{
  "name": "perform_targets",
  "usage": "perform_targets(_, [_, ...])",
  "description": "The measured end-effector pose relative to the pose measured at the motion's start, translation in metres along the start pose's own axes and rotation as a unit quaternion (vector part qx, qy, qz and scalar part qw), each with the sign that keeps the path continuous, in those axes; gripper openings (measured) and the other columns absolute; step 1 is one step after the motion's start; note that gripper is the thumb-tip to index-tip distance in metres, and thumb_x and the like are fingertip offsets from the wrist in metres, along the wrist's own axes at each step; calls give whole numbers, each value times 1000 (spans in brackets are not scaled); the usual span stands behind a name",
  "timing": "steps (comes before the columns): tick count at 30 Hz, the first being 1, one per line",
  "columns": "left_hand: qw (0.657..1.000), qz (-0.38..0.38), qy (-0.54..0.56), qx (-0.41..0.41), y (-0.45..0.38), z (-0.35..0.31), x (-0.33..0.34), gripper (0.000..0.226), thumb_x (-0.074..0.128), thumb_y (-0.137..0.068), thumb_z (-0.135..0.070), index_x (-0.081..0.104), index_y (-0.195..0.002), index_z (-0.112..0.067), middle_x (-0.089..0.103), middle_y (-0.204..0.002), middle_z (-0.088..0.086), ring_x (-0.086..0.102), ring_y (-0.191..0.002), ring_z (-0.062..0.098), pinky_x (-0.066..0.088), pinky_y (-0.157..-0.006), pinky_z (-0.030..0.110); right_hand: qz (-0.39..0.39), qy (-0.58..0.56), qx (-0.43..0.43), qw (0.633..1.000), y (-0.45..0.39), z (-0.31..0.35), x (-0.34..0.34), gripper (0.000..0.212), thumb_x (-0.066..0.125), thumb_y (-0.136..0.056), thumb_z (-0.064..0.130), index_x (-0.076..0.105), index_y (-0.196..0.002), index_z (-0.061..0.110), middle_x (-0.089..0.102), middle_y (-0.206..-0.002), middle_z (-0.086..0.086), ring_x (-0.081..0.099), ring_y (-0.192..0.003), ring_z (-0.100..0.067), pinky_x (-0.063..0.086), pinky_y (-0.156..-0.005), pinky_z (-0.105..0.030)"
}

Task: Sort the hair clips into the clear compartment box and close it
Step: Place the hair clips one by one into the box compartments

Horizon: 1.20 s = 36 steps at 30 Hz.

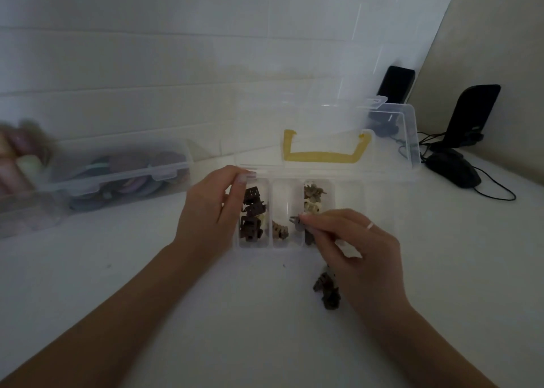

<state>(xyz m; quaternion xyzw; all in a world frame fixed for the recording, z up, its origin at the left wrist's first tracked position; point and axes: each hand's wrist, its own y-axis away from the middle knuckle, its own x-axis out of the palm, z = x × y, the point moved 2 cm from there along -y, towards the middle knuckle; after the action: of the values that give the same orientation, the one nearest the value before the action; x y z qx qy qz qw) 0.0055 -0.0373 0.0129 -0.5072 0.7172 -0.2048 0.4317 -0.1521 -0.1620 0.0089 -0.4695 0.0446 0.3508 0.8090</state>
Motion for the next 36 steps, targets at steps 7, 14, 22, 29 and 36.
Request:
perform_targets(7, [1000, -6, 1, 3, 0, -3, 1, 36, 36, -94, -23, 66, -94, -3, 62, -83, -3, 52, -77, 2, 34, -70, -1, -6, 87, -41, 995, -2, 1, 14, 17, 59, -86, 15, 73, -96, 15, 68, -88, 2, 60, -83, -12, 51, -70, -27])
perform_targets(14, [1000, 1, 13, 15, 2, -5, 4, 35, 36, -95, -25, 65, -95, -5, 58, -80, -9, 51, -74, -4, 34, -67, 0, 33, 139, -44, 989, -9, 2, 13, 17, 59, -86, 17, 68, -100, 15, 60, -87, 4, 51, -80, -9, 44, -69, -22])
perform_targets(22, [1000, -12, 12, 3, 0, 6, 2, 30, 37, -97, -22, 64, -91, -9, 53, -75, -22, 52, -71, -9, 34, -65, 5, 113, 107, 86, 984, -7, -21, -58, 24, 43, -69, 27, 66, -63, 26, 46, -39, 5, 37, -34, -11, 28, -39, -17])
perform_targets(29, [1000, -19, 6, -1, -2, 8, 1, 24, 38, -97, -15, 62, -90, -12, 52, -74, -22, 50, -71, -13, 34, -64, 5, 217, 175, 112, 954, -1, -25, -54, 21, 60, -74, 29, 73, -84, 42, 37, -37, 5, 32, -34, -12, 26, -43, -14])
perform_targets(36, [1000, -21, 6, 0, -2, 7, 1, 23, 39, -98, -14, 60, -89, -15, 52, -72, -21, 50, -69, -12, 33, -63, 5, 292, 190, 134, 928, 0, -24, -39, 24, 59, -73, 52, 71, -90, 40, 54, -47, 15, 50, -46, -5, 30, -48, -14])
